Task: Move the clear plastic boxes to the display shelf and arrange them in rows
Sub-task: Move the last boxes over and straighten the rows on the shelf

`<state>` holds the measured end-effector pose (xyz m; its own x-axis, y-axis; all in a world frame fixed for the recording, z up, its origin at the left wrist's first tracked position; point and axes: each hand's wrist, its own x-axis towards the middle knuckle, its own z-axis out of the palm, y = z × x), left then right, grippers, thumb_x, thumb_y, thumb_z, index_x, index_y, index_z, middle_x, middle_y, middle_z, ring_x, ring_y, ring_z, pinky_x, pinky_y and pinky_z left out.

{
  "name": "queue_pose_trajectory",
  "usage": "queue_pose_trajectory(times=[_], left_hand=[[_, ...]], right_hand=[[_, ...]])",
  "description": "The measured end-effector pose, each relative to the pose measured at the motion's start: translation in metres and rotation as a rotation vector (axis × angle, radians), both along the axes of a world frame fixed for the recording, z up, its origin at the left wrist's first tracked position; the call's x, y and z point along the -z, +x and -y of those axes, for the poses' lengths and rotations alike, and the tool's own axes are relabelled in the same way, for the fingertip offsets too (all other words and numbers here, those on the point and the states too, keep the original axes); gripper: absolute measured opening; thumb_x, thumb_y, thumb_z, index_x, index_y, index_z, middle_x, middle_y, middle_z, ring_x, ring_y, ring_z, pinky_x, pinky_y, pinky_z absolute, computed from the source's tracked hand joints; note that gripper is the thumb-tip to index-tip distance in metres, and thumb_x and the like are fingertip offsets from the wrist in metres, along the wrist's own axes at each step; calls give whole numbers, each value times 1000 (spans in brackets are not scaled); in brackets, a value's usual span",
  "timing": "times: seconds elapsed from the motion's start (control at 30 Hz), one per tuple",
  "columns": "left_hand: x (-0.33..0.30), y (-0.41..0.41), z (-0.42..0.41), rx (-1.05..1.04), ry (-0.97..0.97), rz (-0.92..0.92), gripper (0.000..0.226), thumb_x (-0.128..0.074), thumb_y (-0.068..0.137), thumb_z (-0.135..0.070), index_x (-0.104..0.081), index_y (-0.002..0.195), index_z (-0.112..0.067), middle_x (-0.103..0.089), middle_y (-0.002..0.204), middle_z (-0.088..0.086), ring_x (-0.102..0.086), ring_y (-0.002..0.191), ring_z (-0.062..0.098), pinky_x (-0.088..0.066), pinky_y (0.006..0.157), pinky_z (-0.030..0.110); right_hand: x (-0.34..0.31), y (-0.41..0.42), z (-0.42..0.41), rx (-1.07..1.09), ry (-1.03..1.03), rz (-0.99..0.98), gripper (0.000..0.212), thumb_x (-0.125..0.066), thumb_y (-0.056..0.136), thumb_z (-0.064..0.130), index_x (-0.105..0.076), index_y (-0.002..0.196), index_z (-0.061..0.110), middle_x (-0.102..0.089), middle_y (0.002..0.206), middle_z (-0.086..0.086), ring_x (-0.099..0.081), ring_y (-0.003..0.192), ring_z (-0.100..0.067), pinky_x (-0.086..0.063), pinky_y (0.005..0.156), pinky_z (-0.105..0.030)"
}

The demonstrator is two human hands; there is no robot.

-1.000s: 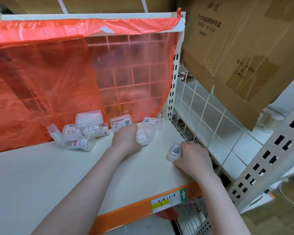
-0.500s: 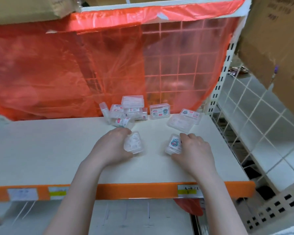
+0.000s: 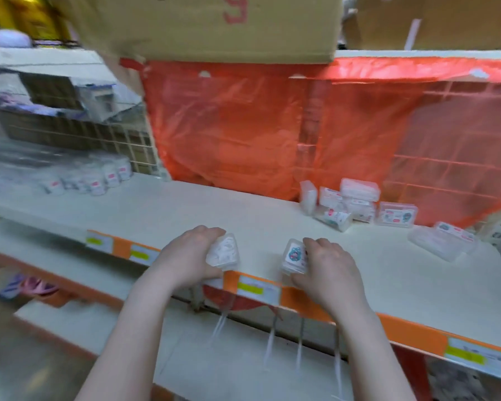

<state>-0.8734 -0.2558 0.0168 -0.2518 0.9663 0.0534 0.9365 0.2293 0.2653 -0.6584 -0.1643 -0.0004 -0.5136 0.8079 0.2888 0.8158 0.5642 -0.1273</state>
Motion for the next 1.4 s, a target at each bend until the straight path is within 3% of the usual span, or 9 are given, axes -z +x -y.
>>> queue_pose_trajectory(times=[0.17,0.37,0.6,0.93,1.13,1.4], left_hand=[[8,-78,74,-74,-56,-50,66,-72,73,-30,-43,132,-25,-50,128,-1,-48,120,19,-41,91,29],[12,-156,152,-163,-74,-10,60,-77,68,-25,-49,121,-25,-53,117,-3,-51,111,18,-43,83,28],[13,-226,203,-269,-33,39,60,-75,71,-20,-46,124,-25,-50,119,-3,-50,113,20,-45,89,39],[15,-356,219,-389,-38,75,64,-76,72,-19,-45,128,-24,-48,126,-5,-47,118,16,-41,96,33],[2,-460,207,-482,-62,115,72,-77,68,-13,-45,131,-25,-45,126,-7,-48,116,17,-44,94,39],[-4,-571,203,-532,-37,96,73,-81,67,-20,-47,131,-28,-47,122,-6,-50,113,17,-45,92,35]], right_hand=[[14,-84,59,-83,-5,3,27,-56,79,34,-52,99,17,-58,101,-3,-54,97,-25,-35,72,-31],[18,-177,119,-188,-32,27,29,-54,80,31,-51,105,16,-57,106,-3,-52,101,-24,-35,75,-31],[12,-271,144,-279,6,46,29,-53,79,30,-53,105,16,-58,103,-4,-53,98,-26,-38,76,-33],[16,-419,139,-409,-26,38,30,-56,79,31,-52,105,17,-56,104,-4,-52,100,-25,-37,78,-31],[5,-531,120,-489,-89,4,38,-54,83,42,-51,110,16,-55,107,-4,-51,103,-25,-37,79,-31],[-5,-643,113,-513,-119,-12,34,-56,80,32,-51,109,16,-55,105,-4,-50,103,-24,-32,73,-28]])
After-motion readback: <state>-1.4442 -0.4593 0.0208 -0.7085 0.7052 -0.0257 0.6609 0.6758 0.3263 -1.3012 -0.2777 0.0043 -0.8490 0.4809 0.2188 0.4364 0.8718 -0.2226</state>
